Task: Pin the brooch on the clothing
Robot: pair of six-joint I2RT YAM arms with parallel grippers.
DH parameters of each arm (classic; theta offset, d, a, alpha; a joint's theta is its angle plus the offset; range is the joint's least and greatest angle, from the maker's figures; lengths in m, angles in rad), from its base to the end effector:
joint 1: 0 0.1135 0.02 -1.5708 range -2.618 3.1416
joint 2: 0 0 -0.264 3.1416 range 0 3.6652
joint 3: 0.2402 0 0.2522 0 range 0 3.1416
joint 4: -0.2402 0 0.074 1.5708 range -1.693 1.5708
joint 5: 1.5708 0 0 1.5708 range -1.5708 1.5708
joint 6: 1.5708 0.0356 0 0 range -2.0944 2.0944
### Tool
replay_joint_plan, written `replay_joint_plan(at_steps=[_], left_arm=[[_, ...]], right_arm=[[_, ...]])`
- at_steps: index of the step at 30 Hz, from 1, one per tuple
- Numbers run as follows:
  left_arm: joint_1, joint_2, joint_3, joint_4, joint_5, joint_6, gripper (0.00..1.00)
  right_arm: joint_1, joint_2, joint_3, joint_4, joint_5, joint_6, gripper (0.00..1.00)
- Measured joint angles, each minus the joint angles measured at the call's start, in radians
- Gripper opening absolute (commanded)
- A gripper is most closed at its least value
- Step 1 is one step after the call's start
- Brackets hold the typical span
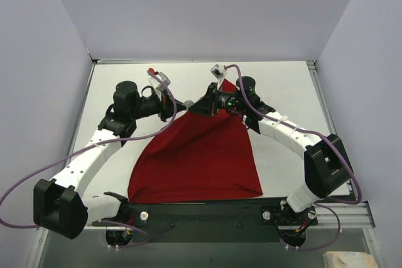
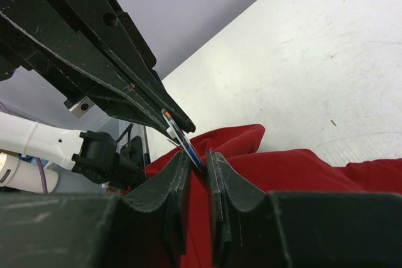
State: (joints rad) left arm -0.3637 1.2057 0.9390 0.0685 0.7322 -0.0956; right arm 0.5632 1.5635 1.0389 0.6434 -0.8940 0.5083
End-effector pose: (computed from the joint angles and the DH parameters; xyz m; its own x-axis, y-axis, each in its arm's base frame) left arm 0.2498 -0.1206 0.3336 -0.2669 0.0256 -0.9634 0.8555 0.4665 -0.2246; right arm 0.2860 0.2134 0.3181 -0.3938 0.1119 -0.9124 -0.9127 0.0708 0.4026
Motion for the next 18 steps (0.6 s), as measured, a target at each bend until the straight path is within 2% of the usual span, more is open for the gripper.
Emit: replay_joint_plan(at_steps=[18], left_arm=[[-0.050, 0.039, 0.111, -0.192, -0.093, 0.099, 0.00]], right_arm=[[0.009, 0.000, 0.071, -0.187, 0.031, -0.114, 0.08]])
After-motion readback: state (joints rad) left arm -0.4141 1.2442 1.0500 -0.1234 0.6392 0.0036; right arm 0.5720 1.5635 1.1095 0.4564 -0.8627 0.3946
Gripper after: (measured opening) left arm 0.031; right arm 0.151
